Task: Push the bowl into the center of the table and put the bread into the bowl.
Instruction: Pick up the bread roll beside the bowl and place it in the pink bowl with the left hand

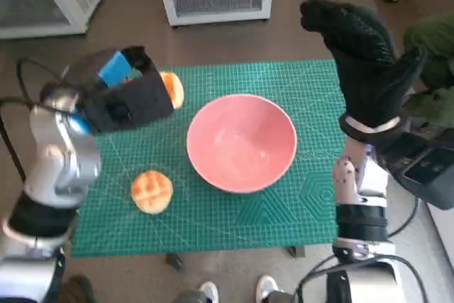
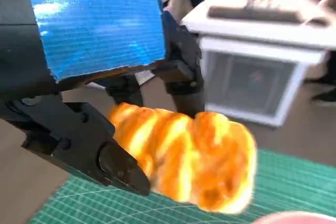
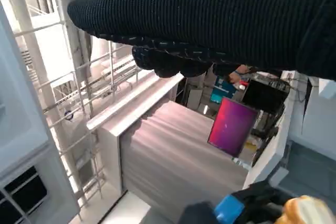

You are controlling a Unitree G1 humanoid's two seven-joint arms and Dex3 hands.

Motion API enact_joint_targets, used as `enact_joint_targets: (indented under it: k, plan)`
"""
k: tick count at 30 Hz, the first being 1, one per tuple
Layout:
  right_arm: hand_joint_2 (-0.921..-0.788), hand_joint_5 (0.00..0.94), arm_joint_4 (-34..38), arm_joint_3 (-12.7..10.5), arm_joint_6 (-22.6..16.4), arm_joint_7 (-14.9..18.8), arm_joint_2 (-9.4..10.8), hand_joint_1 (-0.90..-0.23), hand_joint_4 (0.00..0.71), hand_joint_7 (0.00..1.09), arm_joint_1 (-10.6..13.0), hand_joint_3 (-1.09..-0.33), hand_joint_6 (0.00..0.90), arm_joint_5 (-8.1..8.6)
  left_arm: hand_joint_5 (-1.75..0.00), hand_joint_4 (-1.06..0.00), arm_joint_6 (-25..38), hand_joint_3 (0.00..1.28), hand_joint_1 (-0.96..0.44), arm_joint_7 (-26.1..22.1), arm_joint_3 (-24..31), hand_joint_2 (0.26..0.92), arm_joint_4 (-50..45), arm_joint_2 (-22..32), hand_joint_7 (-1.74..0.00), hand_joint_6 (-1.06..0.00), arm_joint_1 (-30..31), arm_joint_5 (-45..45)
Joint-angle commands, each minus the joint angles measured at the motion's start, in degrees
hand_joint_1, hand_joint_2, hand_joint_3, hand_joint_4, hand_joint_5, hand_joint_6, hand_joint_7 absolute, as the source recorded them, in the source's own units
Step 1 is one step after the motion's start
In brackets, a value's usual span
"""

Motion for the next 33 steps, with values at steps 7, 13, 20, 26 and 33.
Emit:
enact_joint_targets:
  k: [7, 13, 20, 26, 33]
  plan:
    - [-0.921, 0.001, 0.7, 0.1, 0.2, 0.3, 0.0, -0.661, 0.283, 0.37, 0.5, -0.715, 0.233, -0.01, -1.08, -0.81, -3.1, 0.03, 0.0, -0.4, 0.1, 0.885, -12.9, -3.9, -0.98, -0.75, 0.4, -1.1]
    - [-0.921, 0.001, 0.7, 0.2, 0.3, 0.4, -0.1, -0.661, 0.283, 0.37, 0.5, -0.715, 0.231, -0.01, -1.05, -0.82, -7.2, 0.03, 0.0, -0.2, -1.3, 0.883, -12.1, -6.6, -1.01, -0.75, 0.2, -2.4]
    - [-0.921, 0.001, 0.7, 0.1, 0.4, 0.6, -0.2, -0.661, 0.284, 0.37, 0.5, -0.716, 0.23, 0.21, -1.07, -0.8, -9.3, 0.02, 0.0, -0.4, -4.2, 0.896, -9.2, -9.7, -1.05, -0.71, -0.8, -1.5]
    - [-0.921, 0.001, 0.4, 0.1, 0.6, 0.5, -0.2, -0.662, 0.284, 0.38, 0.6, -0.715, 0.229, 0.26, -1.07, -0.8, -11.4, 0.02, 0.0, 0.1, -6.2, 0.9, -6.1, -11.9, -1.07, -0.7, -1.6, -1.0]
    - [-0.921, 0.001, -0.2, 0.1, 0.9, 0.2, -0.4, -0.661, 0.284, 0.38, 1.0, -0.715, 0.228, 0.15, -1.05, -0.8, -13.1, 0.02, 0.0, 0.0, -7.7, 0.901, -3.0, -14.1, -1.1, -0.69, -1.9, -0.4]
